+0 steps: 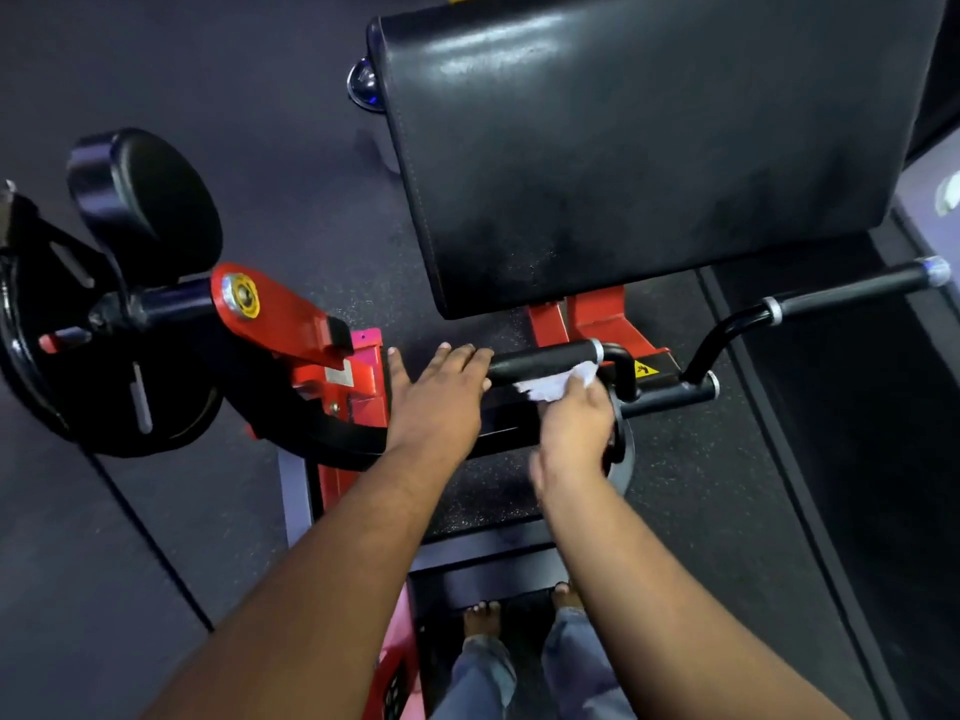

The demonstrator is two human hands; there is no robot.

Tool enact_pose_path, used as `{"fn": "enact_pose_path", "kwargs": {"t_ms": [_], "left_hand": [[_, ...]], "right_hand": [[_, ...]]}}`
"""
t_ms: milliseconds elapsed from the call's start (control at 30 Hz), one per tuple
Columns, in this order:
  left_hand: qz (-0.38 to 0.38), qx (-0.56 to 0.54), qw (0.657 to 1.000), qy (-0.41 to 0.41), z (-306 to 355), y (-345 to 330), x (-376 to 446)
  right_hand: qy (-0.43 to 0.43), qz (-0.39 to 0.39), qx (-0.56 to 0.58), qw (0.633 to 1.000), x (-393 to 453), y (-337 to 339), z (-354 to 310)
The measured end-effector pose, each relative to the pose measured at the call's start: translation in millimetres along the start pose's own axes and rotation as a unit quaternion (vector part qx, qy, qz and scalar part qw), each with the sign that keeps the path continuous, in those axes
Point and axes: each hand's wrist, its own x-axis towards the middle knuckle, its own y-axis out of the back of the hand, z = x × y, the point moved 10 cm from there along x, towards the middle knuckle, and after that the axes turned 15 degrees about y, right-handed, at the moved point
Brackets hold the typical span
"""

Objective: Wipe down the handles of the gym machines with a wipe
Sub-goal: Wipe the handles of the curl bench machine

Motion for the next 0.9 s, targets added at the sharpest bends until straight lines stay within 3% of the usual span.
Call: {"fn": "enact_pose_path", "kwargs": {"t_ms": [67, 100, 200, 267, 333, 367, 400, 467, 500, 533, 667, 767, 833, 900], "left_hand": [[-0.004, -0.003, 1.0, -0.002, 1.4, -0.1, 0.2], [-0.006, -0.003, 1.0, -0.002, 2.5, -0.3, 0.3], [-0.007, 0.001, 1.0, 0.002, 3.4, -1.9, 1.6], [-0.007, 0.006, 1.0, 0.004, 1.5, -2.0, 2.9], [-0.012, 0.013, 1.0, 0.004, 0.7, -2.1, 3.8], [-0.014, 0.014, 1.0, 0.004, 0.3, -2.7, 4.3], [-0.017, 0.012, 1.0, 0.003, 0.6, -3.5, 4.5], [-0.018, 0.003, 1.0, 0.004, 0.9, -4.4, 4.3], [-0.015, 0.001, 1.0, 0.006, 1.3, -4.3, 4.2], [-0.011, 0.003, 1.0, 0.008, 1.6, -3.6, 3.7], [-0.003, 0.02, 1.0, 0.014, 0.6, -1.7, 2.5], [-0.004, 0.017, 1.0, 0.018, 0.6, -0.8, 2.4], [-0.003, 0.008, 1.0, 0.02, 0.8, -1.5, 1.0], [-0.003, -0.005, 1.0, 0.022, -0.1, -4.1, 0.2]], "right_hand": [[0.156, -0.029, -0.124, 0.979, 29.5, 11.0, -25.9], [0.232, -0.076, -0.239, 0.94, 40.5, 7.1, -34.6], [0.385, -0.285, -0.474, 0.739, 25.7, -27.2, -20.6], [0.453, -0.407, -0.506, 0.61, -2.3, -41.6, -2.4], [0.519, -0.472, -0.492, 0.515, -18.4, -40.5, -1.4], [0.536, -0.465, -0.497, 0.499, -10.7, -37.4, -6.7], [0.534, -0.432, -0.512, 0.516, 7.0, -33.6, -15.0], [0.483, -0.328, -0.551, 0.596, 44.2, -24.2, -31.5], [0.469, -0.297, -0.565, 0.61, 46.1, -26.2, -33.8], [0.473, -0.299, -0.563, 0.608, 35.9, -37.1, -32.5], [0.472, -0.427, -0.531, 0.559, 1.5, -89.9, -24.1], [0.405, -0.409, -0.635, 0.515, 43.3, -89.1, -27.1], [0.379, -0.367, -0.672, 0.52, 59.0, -77.4, -31.8], [0.411, -0.379, -0.625, 0.545, 33.9, -78.3, -27.7]]}}
